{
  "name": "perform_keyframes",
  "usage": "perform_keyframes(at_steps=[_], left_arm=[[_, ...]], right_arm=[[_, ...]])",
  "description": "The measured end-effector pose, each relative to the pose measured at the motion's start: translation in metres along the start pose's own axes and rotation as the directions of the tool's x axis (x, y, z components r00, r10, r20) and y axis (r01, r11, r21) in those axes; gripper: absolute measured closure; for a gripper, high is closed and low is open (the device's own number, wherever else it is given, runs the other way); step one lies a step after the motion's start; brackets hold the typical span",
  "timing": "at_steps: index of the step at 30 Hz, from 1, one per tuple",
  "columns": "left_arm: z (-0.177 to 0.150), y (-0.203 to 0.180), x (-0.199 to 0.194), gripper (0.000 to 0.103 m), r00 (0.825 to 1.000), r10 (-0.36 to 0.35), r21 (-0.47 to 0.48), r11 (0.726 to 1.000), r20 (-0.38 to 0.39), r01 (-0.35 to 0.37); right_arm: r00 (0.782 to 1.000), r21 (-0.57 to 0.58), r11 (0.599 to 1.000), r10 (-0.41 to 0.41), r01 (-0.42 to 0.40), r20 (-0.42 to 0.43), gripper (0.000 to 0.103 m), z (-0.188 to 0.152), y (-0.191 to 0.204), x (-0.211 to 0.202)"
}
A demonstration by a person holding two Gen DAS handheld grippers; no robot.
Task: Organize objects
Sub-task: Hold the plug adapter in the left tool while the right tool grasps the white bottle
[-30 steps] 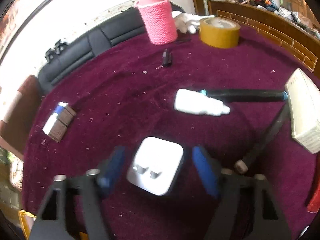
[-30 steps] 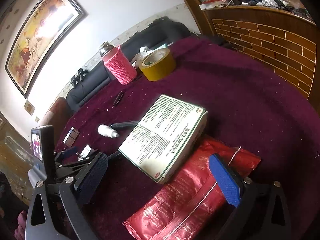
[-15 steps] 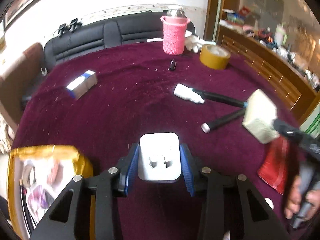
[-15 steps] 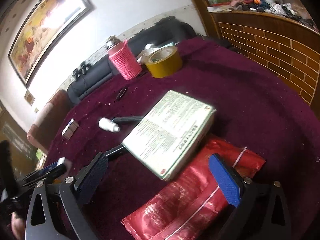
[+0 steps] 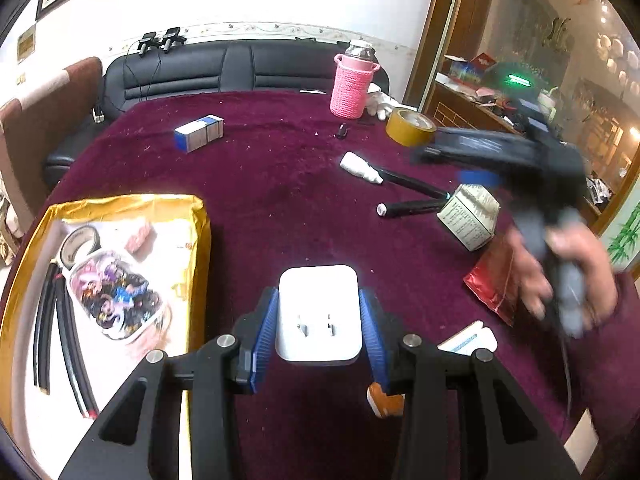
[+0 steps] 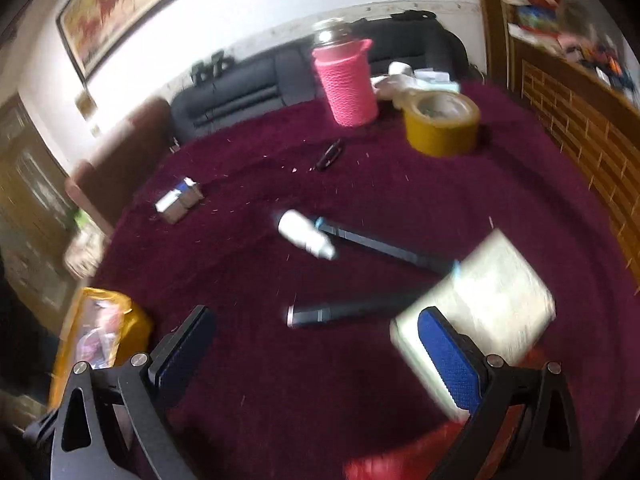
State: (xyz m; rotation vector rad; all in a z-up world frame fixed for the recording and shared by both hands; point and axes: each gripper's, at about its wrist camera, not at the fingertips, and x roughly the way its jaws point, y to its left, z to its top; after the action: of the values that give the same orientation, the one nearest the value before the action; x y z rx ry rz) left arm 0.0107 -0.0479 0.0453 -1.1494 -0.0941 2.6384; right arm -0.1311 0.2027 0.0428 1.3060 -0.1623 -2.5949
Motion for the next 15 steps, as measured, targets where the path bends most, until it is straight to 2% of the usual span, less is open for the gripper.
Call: perform_keyframes(at_steps=[2, 5, 7, 11, 13, 15], left_arm=[[-0.003, 0.004, -0.004, 0.063, 1.0, -0.009, -0.005, 1.0, 0.004, 0.009], [-0.007, 0.012, -0.007, 0.063, 1.0, -0.023, -0.024, 0.999, 0.006, 0.024], [-0.008, 0.018, -0.007, 0.063, 1.0, -0.031, -0.039, 0.999, 0.003, 0.031], [-0.01, 0.029, -0.005, 0.063, 0.999, -0.039, -0.052, 0.998, -0.003, 0.039], [-0.01, 0.033, -0.005, 0.063, 0.999, -0.044, -0.054, 0.998, -0.001, 0.044], [-0.01, 0.037, -0.006, 0.064, 0.998, -0.055, -0.062, 0.997, 0.008, 0.055]], right_arm=[[0.999, -0.055, 0.998, -0.02, 0.017, -0.042, 0.001, 0.016, 0.012, 0.021], [0.995, -0.134, 0.989, -0.073, 0.064, -0.065, 0.012, 0.035, 0.029, 0.05], [0.99, -0.175, 0.98, -0.108, 0.092, -0.086, 0.024, 0.043, 0.037, 0.067], [0.978, -0.197, 0.971, -0.161, 0.133, -0.134, 0.04, 0.054, 0.039, 0.093], [0.974, -0.194, 0.972, -0.162, 0.131, -0.156, 0.055, 0.057, 0.038, 0.1], [0.97, -0.19, 0.973, -0.164, 0.129, -0.181, 0.062, 0.059, 0.036, 0.108]])
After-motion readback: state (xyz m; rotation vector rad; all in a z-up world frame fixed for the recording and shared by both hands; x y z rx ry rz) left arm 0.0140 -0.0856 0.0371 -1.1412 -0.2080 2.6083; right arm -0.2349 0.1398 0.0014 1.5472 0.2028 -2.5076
